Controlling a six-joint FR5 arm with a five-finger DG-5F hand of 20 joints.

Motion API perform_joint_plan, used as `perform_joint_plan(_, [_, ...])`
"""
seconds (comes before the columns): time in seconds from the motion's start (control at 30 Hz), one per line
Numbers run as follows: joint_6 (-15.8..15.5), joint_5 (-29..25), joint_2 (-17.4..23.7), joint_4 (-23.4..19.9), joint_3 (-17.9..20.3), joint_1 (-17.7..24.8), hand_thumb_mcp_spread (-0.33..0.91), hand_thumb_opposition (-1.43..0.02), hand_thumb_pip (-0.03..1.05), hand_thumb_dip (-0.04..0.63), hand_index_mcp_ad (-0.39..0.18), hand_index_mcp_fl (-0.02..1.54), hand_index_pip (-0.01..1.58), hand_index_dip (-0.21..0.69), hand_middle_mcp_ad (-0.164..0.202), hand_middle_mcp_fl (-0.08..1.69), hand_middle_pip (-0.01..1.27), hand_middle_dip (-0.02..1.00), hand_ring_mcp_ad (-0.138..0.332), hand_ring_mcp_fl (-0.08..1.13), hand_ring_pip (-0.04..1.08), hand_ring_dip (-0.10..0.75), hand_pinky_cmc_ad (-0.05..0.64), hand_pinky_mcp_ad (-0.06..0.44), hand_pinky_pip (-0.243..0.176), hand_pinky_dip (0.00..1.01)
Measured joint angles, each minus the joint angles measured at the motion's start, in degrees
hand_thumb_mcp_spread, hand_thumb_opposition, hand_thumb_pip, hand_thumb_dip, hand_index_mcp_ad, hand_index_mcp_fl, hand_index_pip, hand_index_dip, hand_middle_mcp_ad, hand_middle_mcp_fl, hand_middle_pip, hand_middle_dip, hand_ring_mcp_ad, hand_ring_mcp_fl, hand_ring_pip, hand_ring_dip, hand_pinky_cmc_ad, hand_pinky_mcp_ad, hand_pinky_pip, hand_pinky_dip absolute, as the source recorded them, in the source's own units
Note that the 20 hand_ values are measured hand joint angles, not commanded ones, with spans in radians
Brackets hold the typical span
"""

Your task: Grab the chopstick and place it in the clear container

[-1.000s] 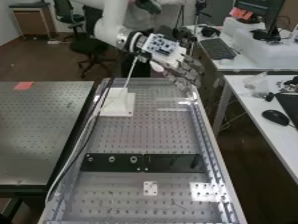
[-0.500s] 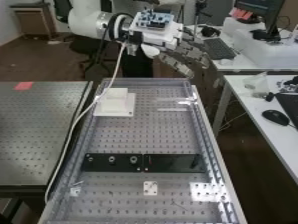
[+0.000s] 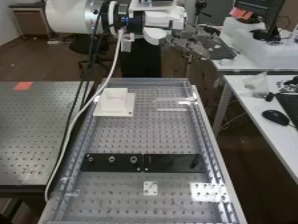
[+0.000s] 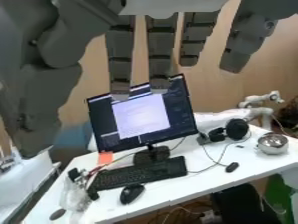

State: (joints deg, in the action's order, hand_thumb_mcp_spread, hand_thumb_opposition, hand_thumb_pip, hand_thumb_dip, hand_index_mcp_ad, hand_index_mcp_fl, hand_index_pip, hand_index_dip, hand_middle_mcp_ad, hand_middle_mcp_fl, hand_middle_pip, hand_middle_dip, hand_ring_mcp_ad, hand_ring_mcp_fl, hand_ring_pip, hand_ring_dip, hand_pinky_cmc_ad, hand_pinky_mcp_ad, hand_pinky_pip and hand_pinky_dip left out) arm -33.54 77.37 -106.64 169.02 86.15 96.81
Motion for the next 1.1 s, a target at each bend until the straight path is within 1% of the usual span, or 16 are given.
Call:
perform_joint_plan(0.03, [-0.59, 0.08, 0.08, 0.06, -0.05, -0.16, 0.32, -0.71, 0.38, 0.129, -0.152, 0.48, 0.03, 0.476, 0.059, 0.3, 0.1, 0.39, 0.099, 0.0, 0.1, 0.283, 0.363, 0.281, -0.075, 0.25])
perform_joint_plan(0.1, [-2.8, 0.99, 0.47, 0.17, -0.27, -0.8, 0.32, -0.71, 0.39, 0.131, -0.152, 0.48, 0.03, 0.476, 0.059, 0.3, 0.1, 0.39, 0.099, 0.0, 0.1, 0.286, 0.363, 0.279, -0.075, 0.25])
perform_joint_plan(0.2, [-5.71, 2.43, 0.84, 0.11, -0.81, -1.45, 0.3, -0.71, 0.39, 0.119, -0.155, 0.47, 0.03, 0.468, 0.059, 0.3, 0.11, 0.39, 0.099, 0.0, 0.1, 0.278, 0.363, 0.283, -0.075, 0.24])
perform_joint_plan(0.23, [-6.61, 2.86, 0.84, 0.11, -1.25, -1.76, 0.3, -0.71, 0.39, 0.113, -0.155, 0.46, 0.03, 0.459, 0.059, 0.3, 0.1, 0.38, 0.099, 0.0, 0.1, 0.274, 0.363, 0.283, -0.075, 0.24])
perform_joint_plan(0.3, [-7.03, 3.27, 0.7, 0.31, -2.29, -2.1, 0.29, -0.71, 0.39, 0.112, -0.155, 0.44, 0.03, 0.459, 0.056, 0.3, 0.1, 0.38, 0.099, 0.0, 0.1, 0.269, 0.363, 0.293, -0.075, 0.24])
perform_joint_plan(0.33, [-7.05, 3.3, 0.61, 0.41, -2.65, -2.18, 0.29, -0.71, 0.39, 0.112, -0.155, 0.44, 0.04, 0.459, 0.059, 0.3, 0.11, 0.38, 0.099, 0.0, 0.1, 0.269, 0.363, 0.297, -0.075, 0.24])
perform_joint_plan(0.47, [-6.84, 3.91, -0.6, 1.26, -6.03, -2.71, 0.29, -0.71, 0.4, 0.113, -0.162, 0.44, 0.04, 0.456, 0.058, 0.3, 0.11, 0.38, 0.099, 0.0, 0.1, 0.269, 0.363, 0.295, -0.075, 0.23])
perform_joint_plan(0.5, [-6.79, 3.98, -0.98, 1.45, -6.92, -2.73, 0.29, -0.71, 0.4, 0.113, -0.166, 0.44, 0.03, 0.456, 0.051, 0.3, 0.11, 0.38, 0.093, 0.0, 0.1, 0.269, 0.363, 0.29, -0.075, 0.22])
perform_joint_plan(0.53, [-6.77, 3.42, -1.31, 1.62, -7.55, -2.67, 0.29, -0.71, 0.4, 0.112, -0.171, 0.44, 0.03, 0.456, 0.051, 0.3, 0.11, 0.38, 0.089, 0.0, 0.1, 0.269, 0.363, 0.297, -0.075, 0.22])
perform_joint_plan(0.6, [-6.78, 1.92, -1.78, 1.78, -8.32, -2.45, 0.28, -0.71, 0.4, 0.112, -0.162, 0.44, 0.03, 0.456, 0.058, 0.3, 0.1, 0.38, 0.098, 0.0, 0.1, 0.271, 0.363, 0.293, -0.075, 0.22])
perform_joint_plan(0.73, [-6.98, -1.59, -3.07, 1.95, -10.83, -1.59, 0.28, -0.71, 0.4, 0.112, -0.168, 0.41, 0.03, 0.447, 0.054, 0.3, 0.11, 0.38, 0.096, 0.0, 0.1, 0.267, 0.365, 0.297, -0.075, 0.2])
perform_joint_plan(0.83, [-7.22, -5.54, -4.23, 2.08, -12.47, -0.5, 0.27, -0.71, 0.4, 0.112, -0.164, 0.41, 0.03, 0.443, 0.058, 0.3, 0.1, 0.38, 0.099, 0.0, 0.1, 0.265, 0.367, 0.297, -0.075, 0.19])
perform_joint_plan(0.87, [-7.24, -5.94, -4.38, 2.12, -12.69, -0.39, 0.27, -0.71, 0.4, 0.112, -0.168, 0.41, 0.04, 0.443, 0.058, 0.3, 0.11, 0.38, 0.096, 0.0, 0.1, 0.265, 0.377, 0.297, -0.075, 0.19])
perform_joint_plan(1.0, [-6.19, -8.19, -5.96, 3.25, -14.89, 0.11, 0.25, -0.71, 0.43, 0.113, -0.166, 0.41, 0.03, 0.44, 0.058, 0.3, 0.11, 0.38, 0.099, 0.0, 0.1, 0.264, 0.377, 0.297, -0.075, 0.19])
perform_joint_plan(1.1, [-5.46, -8.57, -6.66, 3.9, -15.72, 0.13, 0.24, -0.7, 0.44, 0.096, -0.166, 0.33, 0.03, 0.44, 0.058, 0.28, 0.11, 0.38, 0.096, 0.0, 0.1, 0.255, 0.377, 0.297, -0.075, 0.19])
